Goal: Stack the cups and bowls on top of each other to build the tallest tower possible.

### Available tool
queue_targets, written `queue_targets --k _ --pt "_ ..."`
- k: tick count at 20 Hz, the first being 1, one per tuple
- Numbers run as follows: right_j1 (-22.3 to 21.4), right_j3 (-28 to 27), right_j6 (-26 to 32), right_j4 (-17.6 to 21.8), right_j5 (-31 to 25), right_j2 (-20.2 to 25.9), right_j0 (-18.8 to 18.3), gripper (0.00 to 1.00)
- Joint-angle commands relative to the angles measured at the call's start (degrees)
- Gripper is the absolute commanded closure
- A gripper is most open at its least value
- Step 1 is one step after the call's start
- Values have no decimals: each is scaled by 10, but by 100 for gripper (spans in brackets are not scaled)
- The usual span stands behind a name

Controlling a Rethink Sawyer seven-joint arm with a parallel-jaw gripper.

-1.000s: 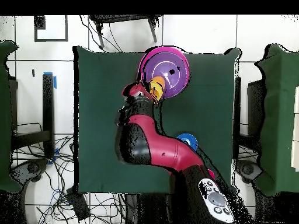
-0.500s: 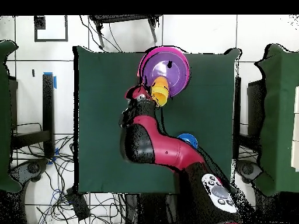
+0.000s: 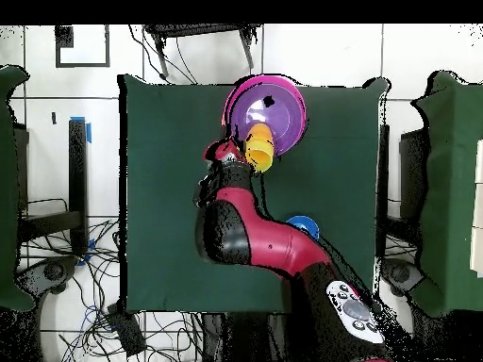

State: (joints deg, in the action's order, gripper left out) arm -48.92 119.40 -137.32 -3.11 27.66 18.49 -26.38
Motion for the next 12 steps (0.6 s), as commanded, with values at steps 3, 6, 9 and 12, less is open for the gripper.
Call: queue_targets --k 3,6,9,12 --pt "-36 40 -115 14 -45 40 1 0" --pt "-65 48 -114 10 -70 48 -5 0" --pt "-89 57 -114 10 -93 59 -17 0" --pt "-82 64 -117 19 -84 70 -30 0"
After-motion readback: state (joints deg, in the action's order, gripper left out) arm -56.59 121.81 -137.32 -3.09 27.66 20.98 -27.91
